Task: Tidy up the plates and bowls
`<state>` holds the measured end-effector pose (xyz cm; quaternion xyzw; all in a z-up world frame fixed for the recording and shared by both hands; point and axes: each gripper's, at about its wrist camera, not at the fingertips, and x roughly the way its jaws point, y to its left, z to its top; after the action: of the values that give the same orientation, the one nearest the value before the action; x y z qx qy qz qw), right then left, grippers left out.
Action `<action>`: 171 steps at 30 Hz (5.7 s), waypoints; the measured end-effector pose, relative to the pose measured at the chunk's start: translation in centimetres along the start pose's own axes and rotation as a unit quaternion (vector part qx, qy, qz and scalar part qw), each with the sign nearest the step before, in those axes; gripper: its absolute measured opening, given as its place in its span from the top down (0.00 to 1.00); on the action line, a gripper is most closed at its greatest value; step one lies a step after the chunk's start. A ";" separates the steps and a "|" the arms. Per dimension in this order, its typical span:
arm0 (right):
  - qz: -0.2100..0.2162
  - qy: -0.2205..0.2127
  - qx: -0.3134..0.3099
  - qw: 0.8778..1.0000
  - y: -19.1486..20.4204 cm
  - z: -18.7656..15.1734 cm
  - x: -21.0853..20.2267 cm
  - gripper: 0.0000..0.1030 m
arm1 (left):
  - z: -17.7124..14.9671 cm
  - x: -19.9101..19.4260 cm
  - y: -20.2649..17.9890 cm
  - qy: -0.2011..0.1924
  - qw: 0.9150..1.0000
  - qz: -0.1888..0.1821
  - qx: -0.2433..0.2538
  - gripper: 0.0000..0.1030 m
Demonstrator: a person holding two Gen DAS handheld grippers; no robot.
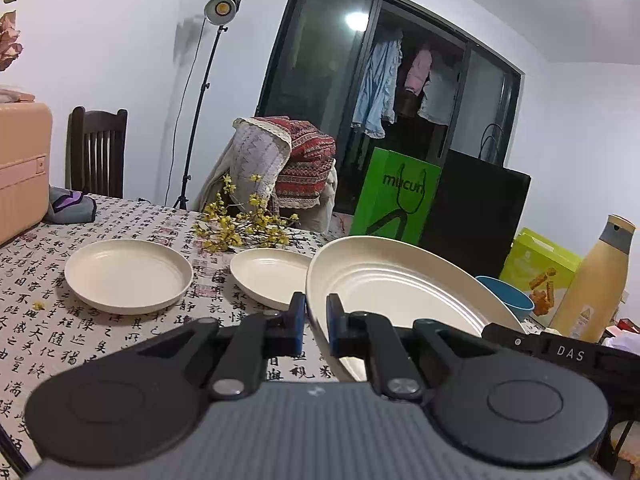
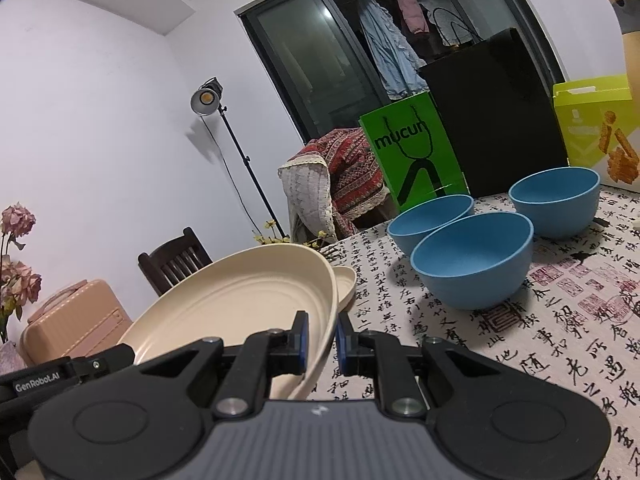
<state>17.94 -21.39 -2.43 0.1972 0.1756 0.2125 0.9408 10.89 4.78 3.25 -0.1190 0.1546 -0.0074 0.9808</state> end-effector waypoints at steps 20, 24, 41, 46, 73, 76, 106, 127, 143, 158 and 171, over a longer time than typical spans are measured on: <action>-0.030 0.000 0.018 0.999 -3.5 -1.2 -1.9 0.87 | -2.2 1.3 -2.6 0.026 0.999 -0.026 0.016 0.89; -0.038 0.002 0.021 0.999 -4.4 -1.5 -2.2 0.87 | -2.9 1.7 -3.0 0.033 0.999 -0.031 0.018 0.89; -0.064 0.019 0.027 0.997 -7.3 -3.0 -2.8 0.87 | -5.6 3.6 -4.5 0.067 0.996 -0.040 0.031 0.89; -0.068 0.029 0.028 0.997 -7.8 -3.7 -2.5 0.87 | -6.5 4.0 -4.5 0.080 0.995 -0.037 0.036 0.89; -0.087 0.064 0.032 0.994 -9.7 -6.5 -1.2 0.87 | -9.9 6.1 -4.6 0.139 0.989 -0.021 0.053 0.88; -0.089 0.064 0.027 0.994 -9.6 -6.5 -1.2 0.87 | -10.0 6.1 -4.5 0.142 0.988 -0.021 0.051 0.88; -0.058 -0.044 -0.130 0.989 -2.1 -5.4 -2.2 0.00 | -6.5 0.8 4.0 0.010 0.998 0.061 0.006 0.00; -0.051 -0.084 -0.147 0.984 -2.0 -7.6 -1.2 0.00 | -7.2 1.9 8.5 0.005 0.995 0.095 0.012 0.00; -0.046 -0.097 -0.148 0.983 -1.9 -7.9 -1.6 0.00 | -7.7 2.0 7.1 -0.001 0.993 0.105 0.055 0.00; -0.050 -0.100 -0.147 0.983 -1.8 -7.9 -1.7 0.00 | -8.1 1.0 6.4 -0.027 0.992 0.102 0.076 0.00; -0.050 -0.100 -0.147 0.983 -1.8 -7.9 -1.7 0.00 | -8.4 0.5 5.9 -0.041 0.989 0.111 0.088 0.00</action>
<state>13.80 -21.36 -9.57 0.0681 0.0568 0.1680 0.9818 8.72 8.55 -6.08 -0.0150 0.1252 0.0928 0.9877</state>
